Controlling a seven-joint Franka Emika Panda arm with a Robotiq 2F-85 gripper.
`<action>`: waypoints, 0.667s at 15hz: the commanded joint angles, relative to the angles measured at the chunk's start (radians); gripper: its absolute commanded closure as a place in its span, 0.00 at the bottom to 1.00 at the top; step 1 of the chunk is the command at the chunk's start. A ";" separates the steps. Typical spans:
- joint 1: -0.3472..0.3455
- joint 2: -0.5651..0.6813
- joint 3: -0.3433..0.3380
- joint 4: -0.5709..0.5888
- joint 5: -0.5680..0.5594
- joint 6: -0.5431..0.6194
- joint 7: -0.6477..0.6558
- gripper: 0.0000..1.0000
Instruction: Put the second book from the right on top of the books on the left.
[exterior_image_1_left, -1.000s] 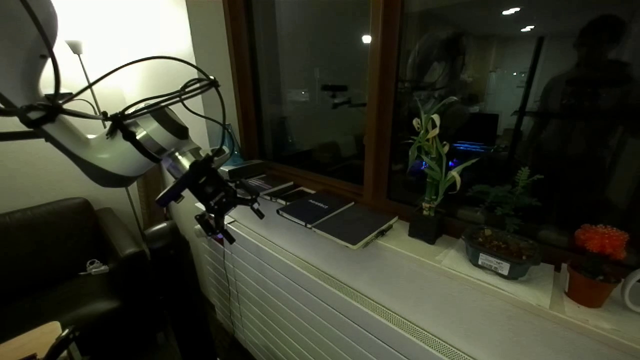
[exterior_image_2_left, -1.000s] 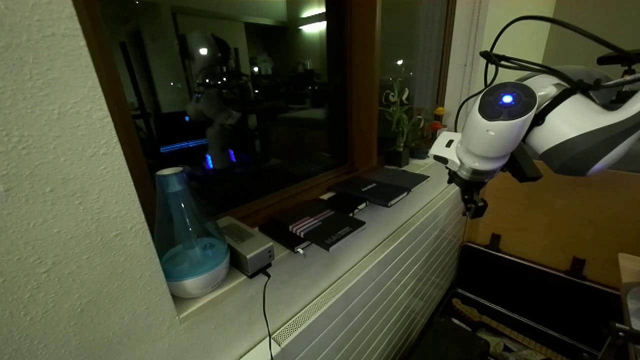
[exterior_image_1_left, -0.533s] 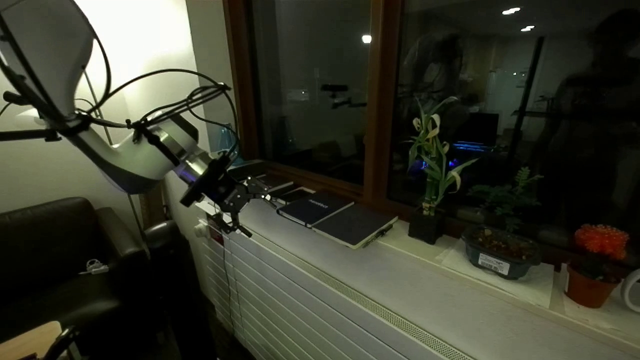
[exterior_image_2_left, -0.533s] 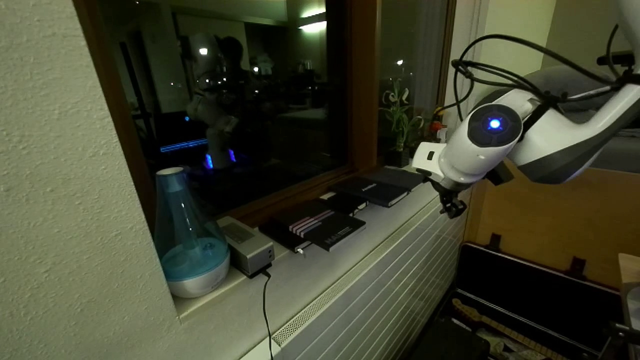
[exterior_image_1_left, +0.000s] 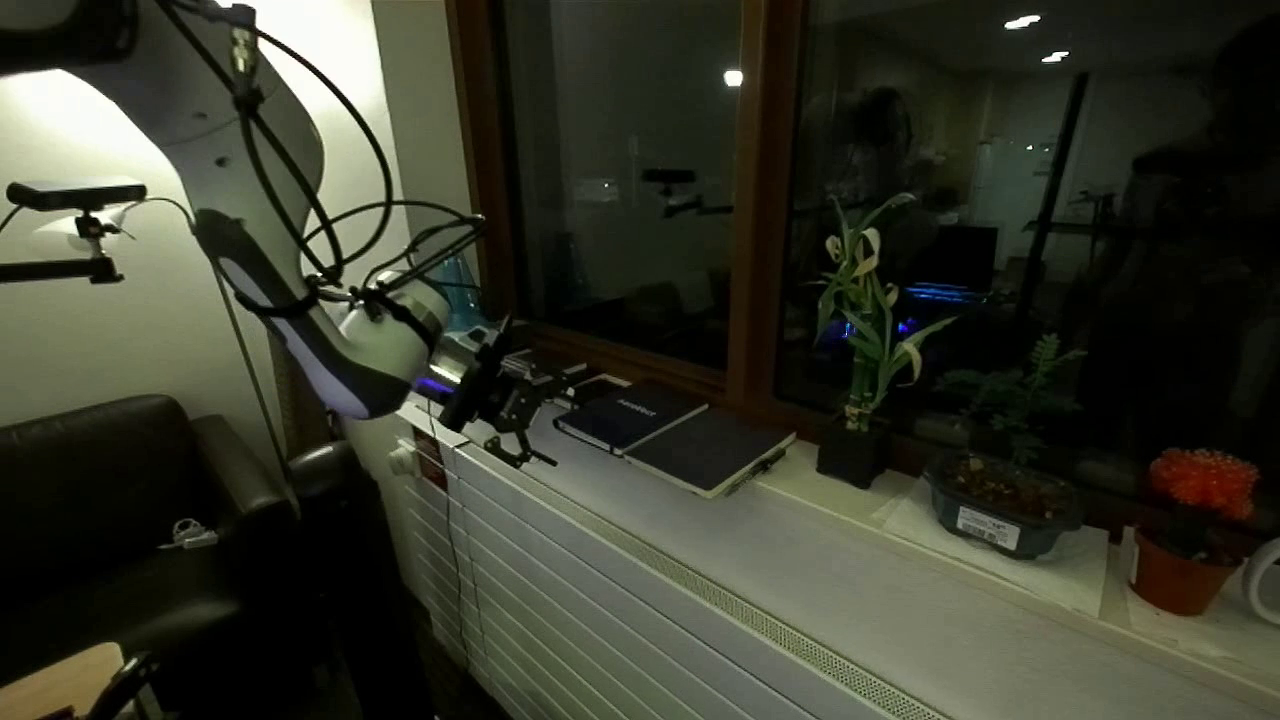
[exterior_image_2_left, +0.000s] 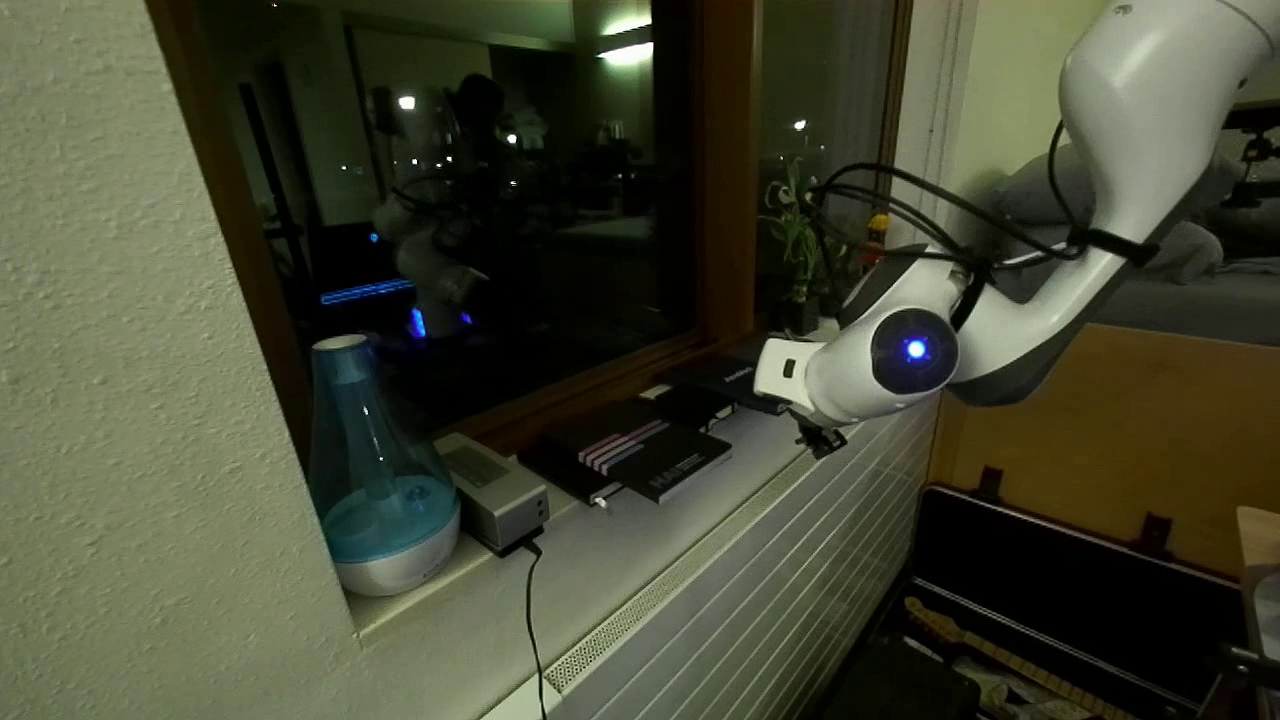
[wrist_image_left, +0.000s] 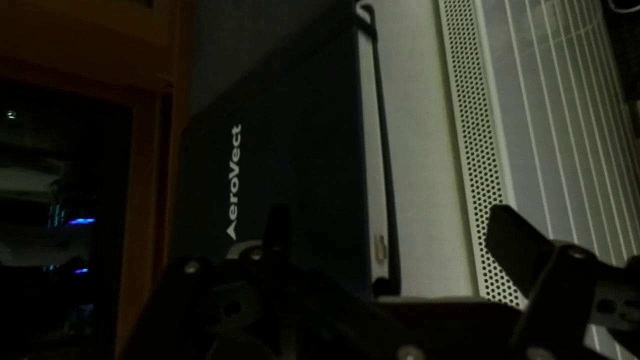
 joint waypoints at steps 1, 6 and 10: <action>0.022 0.081 -0.001 0.061 -0.115 -0.039 0.169 0.00; 0.041 0.115 0.008 0.069 -0.230 -0.197 0.420 0.00; 0.046 0.117 0.015 0.058 -0.239 -0.293 0.522 0.00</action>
